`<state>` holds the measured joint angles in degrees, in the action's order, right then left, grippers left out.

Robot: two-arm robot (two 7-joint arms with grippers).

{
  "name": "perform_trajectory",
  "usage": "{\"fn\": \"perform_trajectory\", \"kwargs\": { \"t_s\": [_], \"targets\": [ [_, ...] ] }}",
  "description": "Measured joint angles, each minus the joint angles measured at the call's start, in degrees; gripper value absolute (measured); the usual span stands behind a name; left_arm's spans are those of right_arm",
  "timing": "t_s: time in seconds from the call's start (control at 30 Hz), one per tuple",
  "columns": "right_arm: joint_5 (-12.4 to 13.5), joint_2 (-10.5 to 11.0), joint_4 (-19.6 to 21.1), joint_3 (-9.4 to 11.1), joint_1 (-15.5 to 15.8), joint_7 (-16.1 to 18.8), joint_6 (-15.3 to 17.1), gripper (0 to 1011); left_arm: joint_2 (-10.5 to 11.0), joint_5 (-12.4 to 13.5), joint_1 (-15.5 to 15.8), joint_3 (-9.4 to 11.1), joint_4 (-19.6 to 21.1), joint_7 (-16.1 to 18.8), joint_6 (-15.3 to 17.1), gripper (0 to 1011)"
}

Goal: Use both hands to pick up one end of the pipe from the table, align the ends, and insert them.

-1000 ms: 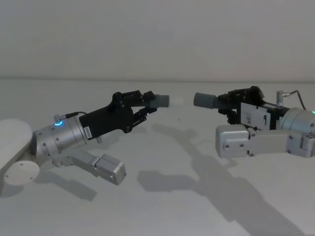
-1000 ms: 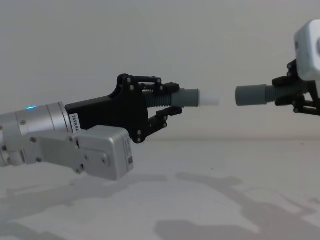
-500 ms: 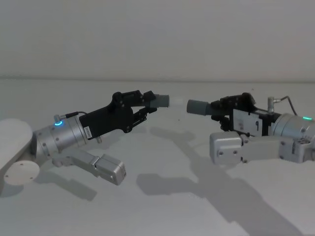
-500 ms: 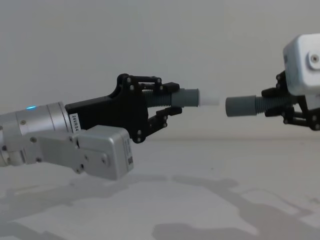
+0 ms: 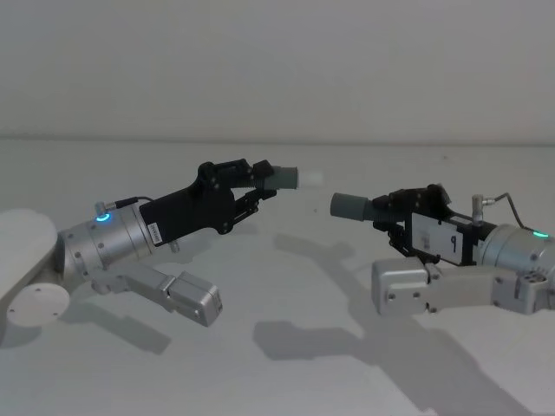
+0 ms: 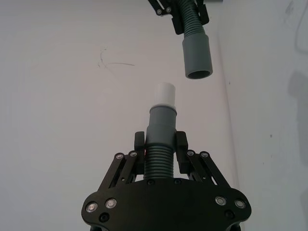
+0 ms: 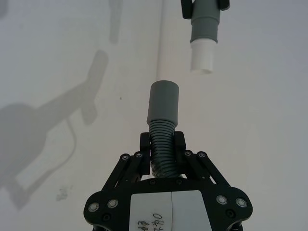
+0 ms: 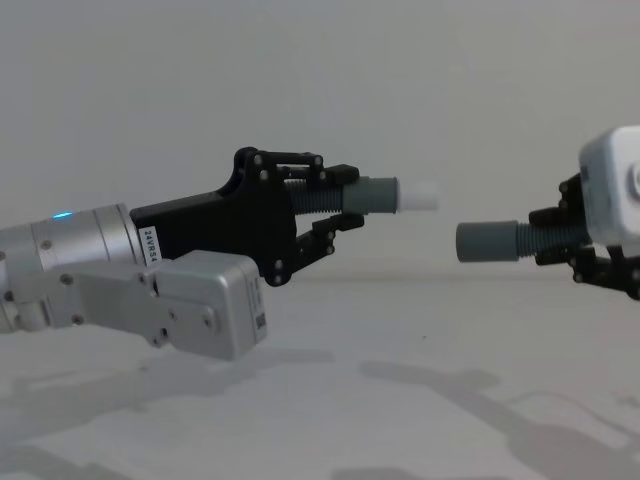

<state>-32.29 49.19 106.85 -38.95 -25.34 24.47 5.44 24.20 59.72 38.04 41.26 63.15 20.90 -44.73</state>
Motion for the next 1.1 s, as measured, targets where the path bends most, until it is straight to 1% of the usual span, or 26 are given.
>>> {"fn": "perform_trajectory", "kwargs": {
  "t_s": [0.33, 0.57, 0.83, 1.1],
  "targets": [
    [-1.45, 0.62, 0.53, 0.42, 2.85, -3.42, -0.48, 279, 0.00, -0.01, 0.00, 0.00, 0.00, 0.00, 0.00, 368],
    [-2.41, 0.88, 0.75, 0.81, 4.23, -5.44, -0.63, 278, 0.00, -0.01, 0.00, 0.00, 0.00, -0.01, 0.00, 368],
    [-3.14, 0.91, 0.48, 1.32, 5.43, -7.31, -0.68, 279, 0.00, -0.01, -0.01, 0.00, 0.00, -0.01, 0.00, 368],
    [-3.55, 0.74, -0.61, 2.12, 6.38, -9.34, -0.89, 279, 0.00, -0.01, -0.01, 0.00, 0.00, -0.01, 0.00, 368]
  ]
}}
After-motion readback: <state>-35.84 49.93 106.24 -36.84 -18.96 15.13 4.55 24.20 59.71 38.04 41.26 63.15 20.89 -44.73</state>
